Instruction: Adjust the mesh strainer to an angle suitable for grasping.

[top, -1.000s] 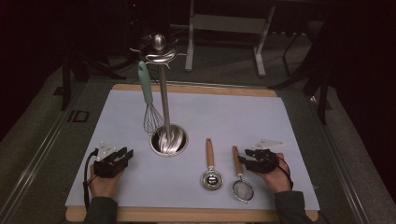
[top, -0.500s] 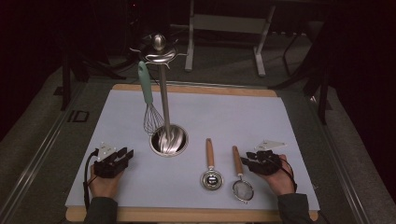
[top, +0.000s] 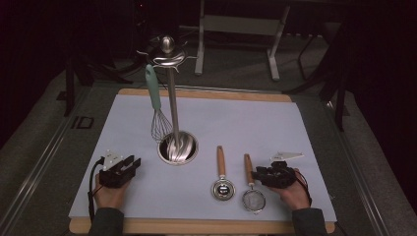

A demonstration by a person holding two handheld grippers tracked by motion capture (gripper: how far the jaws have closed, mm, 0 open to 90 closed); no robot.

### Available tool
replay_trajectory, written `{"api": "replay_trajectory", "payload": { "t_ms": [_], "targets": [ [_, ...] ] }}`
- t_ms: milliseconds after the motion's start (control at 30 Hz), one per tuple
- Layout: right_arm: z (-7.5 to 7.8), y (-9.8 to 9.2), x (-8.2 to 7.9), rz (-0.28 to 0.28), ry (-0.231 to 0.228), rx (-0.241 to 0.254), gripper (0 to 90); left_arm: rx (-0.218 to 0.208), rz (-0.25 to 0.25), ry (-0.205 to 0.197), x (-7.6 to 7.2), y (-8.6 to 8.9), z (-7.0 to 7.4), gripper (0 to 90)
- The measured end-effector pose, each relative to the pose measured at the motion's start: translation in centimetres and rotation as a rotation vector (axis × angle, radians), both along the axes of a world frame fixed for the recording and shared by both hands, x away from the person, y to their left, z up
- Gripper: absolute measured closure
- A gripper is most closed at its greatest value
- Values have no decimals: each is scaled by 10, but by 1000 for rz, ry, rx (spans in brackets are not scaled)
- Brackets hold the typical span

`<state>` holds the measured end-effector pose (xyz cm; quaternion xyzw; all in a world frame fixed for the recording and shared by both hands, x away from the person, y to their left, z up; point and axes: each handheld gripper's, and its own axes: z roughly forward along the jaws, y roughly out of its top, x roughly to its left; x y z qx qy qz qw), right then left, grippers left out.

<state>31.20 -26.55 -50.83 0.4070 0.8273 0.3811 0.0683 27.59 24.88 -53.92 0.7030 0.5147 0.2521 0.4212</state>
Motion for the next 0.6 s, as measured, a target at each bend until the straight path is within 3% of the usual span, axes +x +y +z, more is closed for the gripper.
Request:
{"api": "replay_trajectory", "payload": {
  "t_ms": [400, 600],
  "targets": [
    [-3, 13, 3, 42, 59, 25, 609, 0, -1, 0, 0, 0, 0, 665],
    [-4, 12, 7, 26, 104, 48, 592, 0, 0, 1, 0, 0, 0, 665]
  ]
}}
